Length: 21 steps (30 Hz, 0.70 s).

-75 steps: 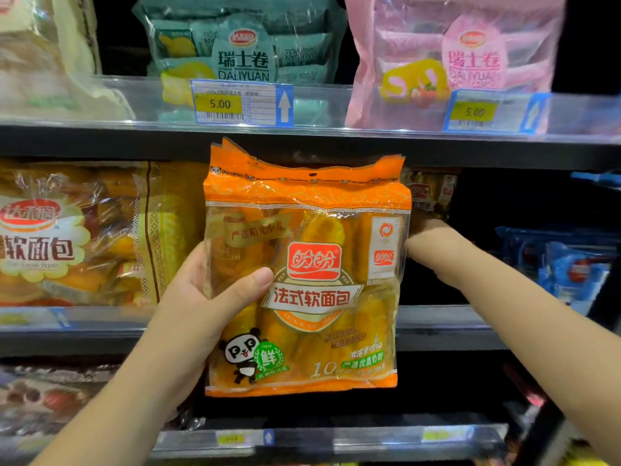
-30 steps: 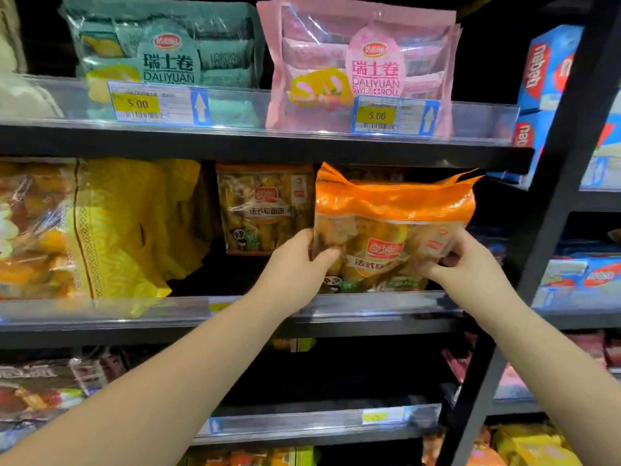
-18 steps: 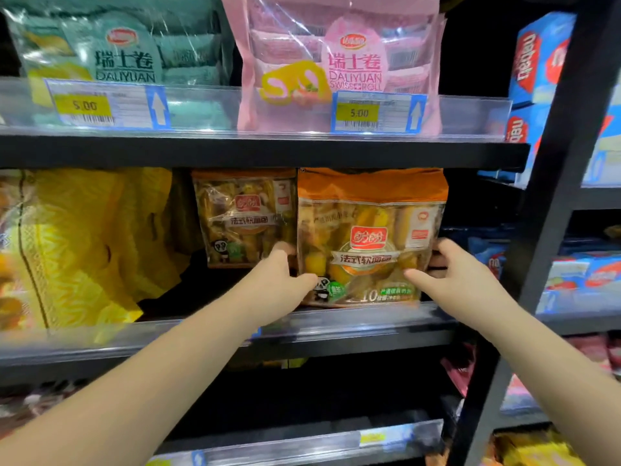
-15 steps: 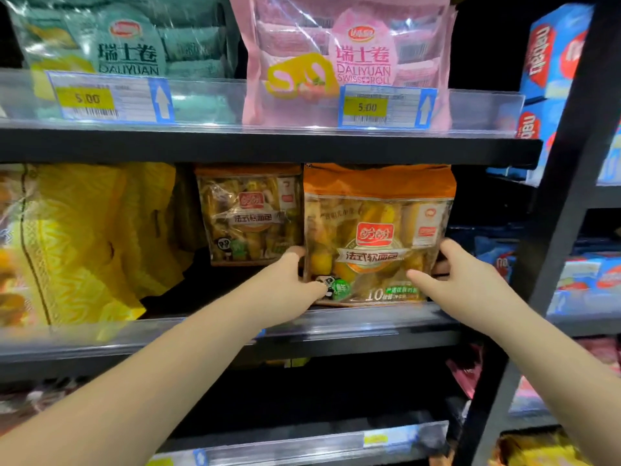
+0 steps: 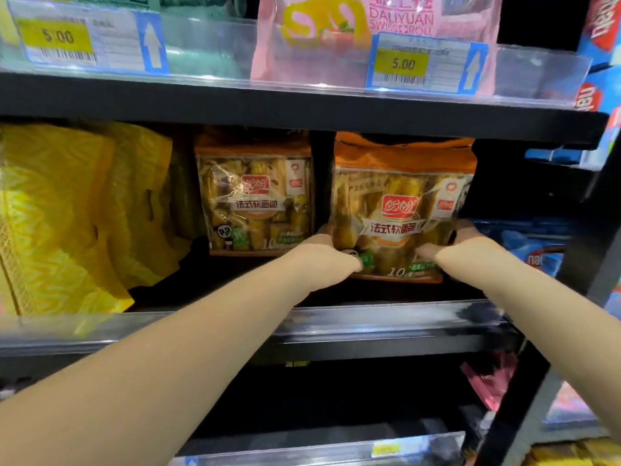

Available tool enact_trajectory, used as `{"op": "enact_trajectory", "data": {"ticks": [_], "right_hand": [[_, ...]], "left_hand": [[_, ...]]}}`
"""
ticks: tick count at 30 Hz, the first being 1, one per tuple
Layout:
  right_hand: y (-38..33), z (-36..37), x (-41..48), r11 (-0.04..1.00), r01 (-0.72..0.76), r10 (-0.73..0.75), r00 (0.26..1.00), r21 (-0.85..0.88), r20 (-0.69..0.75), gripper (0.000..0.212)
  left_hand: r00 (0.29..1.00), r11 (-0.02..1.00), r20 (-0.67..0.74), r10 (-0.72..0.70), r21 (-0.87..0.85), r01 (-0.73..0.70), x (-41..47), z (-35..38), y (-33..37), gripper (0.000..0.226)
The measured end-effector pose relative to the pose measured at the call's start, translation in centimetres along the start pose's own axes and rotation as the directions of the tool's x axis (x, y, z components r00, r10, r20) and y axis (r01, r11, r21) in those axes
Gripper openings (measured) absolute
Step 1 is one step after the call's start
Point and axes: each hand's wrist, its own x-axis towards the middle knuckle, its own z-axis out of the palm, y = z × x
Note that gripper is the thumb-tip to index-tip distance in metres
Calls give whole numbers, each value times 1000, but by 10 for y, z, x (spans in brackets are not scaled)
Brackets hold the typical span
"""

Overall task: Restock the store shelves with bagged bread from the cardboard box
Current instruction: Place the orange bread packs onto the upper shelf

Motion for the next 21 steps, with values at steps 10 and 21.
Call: {"op": "enact_trajectory", "data": {"ticks": [10,21], "right_hand": [[-2,27,49,969,-13,-10,996,247,90,93],[6,34,48,986,13,-29,995,168,93,91]], "left_hand": [[998,998,3,-67,-15,67,38,5,-2,87],[991,991,1,-135,-20,135,41,2,-8,75]]}}
